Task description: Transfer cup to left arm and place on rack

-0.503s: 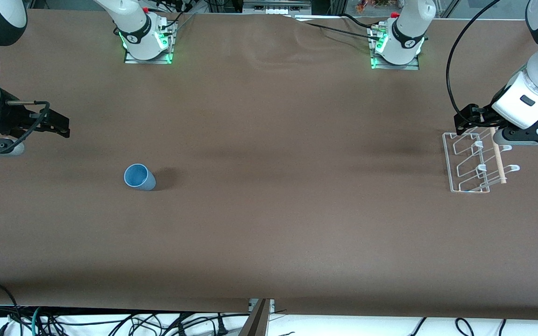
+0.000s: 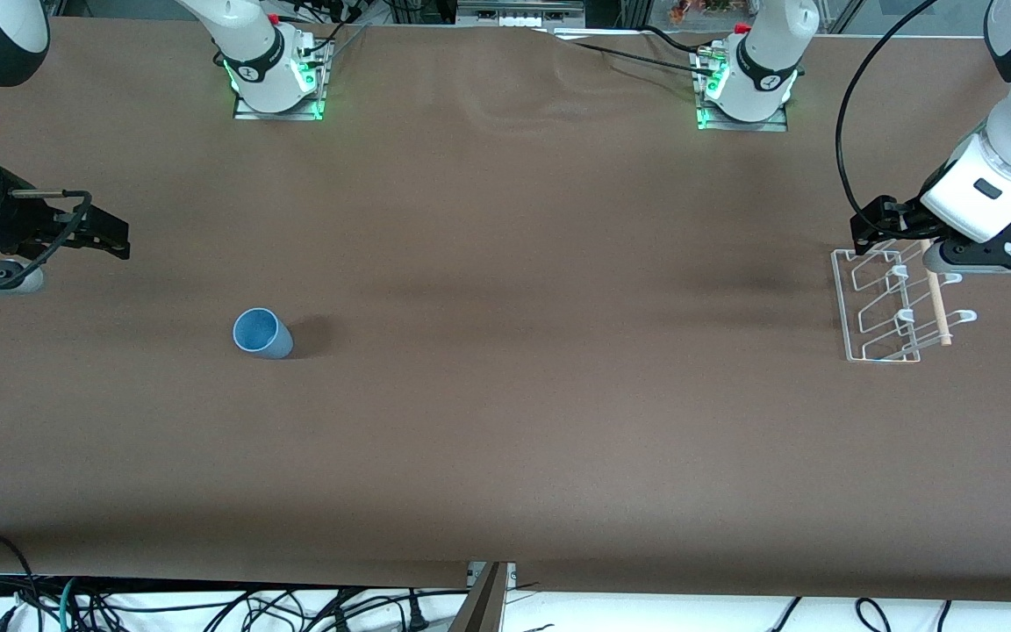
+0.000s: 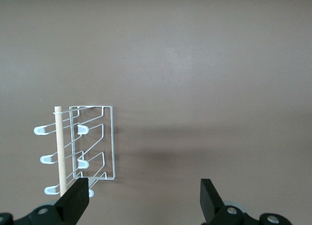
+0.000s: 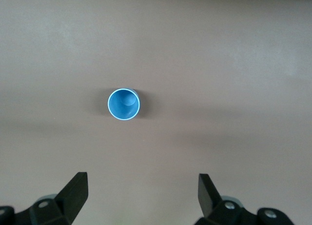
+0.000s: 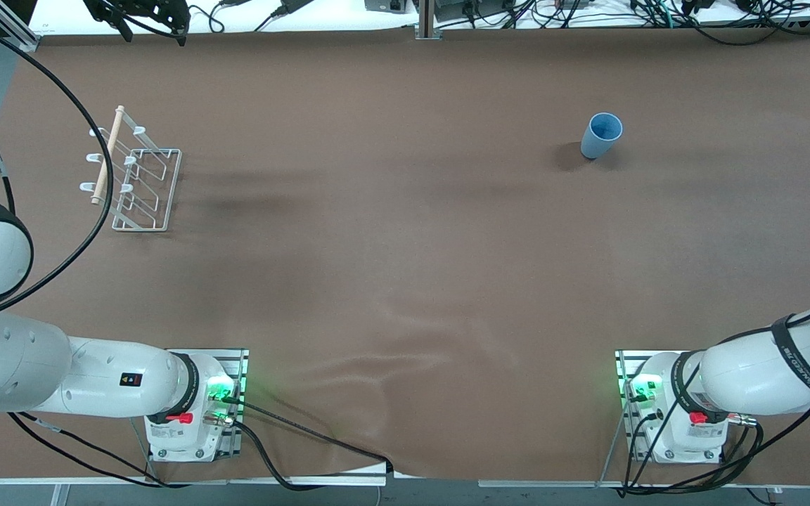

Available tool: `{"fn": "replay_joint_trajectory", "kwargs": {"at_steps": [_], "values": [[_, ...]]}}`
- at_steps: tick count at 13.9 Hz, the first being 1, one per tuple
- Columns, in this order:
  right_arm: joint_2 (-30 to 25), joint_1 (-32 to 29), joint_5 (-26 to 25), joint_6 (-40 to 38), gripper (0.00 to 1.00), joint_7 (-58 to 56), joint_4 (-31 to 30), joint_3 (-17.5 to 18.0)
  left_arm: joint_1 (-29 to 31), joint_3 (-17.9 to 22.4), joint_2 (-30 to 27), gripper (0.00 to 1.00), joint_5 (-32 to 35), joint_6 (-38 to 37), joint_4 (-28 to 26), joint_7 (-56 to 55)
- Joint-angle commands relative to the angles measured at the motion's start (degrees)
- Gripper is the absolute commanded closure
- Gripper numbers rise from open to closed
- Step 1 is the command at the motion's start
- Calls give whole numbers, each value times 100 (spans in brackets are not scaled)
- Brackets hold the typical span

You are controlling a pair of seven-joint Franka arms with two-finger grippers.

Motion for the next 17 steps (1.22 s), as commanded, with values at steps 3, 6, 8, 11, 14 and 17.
{"fn": "replay_joint_trajectory", "kwargs": {"at_steps": [3,6,8,11,14,17], "values": [[34,-32,-54,471,0,26,-561,92,-35,-6,142,0,58,-64,177,101],[262,-24,-45,999,0,-9,-1072,127,-35,-23,133,0,67,-107,150,101],[324,-50,-27,1472,0,-9,-1475,136,-26,-146,98,0,67,-204,133,101],[535,-41,-1,2001,0,-9,-1837,136,-26,-146,98,0,67,-231,106,101],[834,-67,122,2563,0,-9,-2162,136,-26,-146,142,0,67,-170,89,101],[993,-85,131,3265,0,-9,-2636,127,-26,-146,300,0,67,-3,97,101]]}}
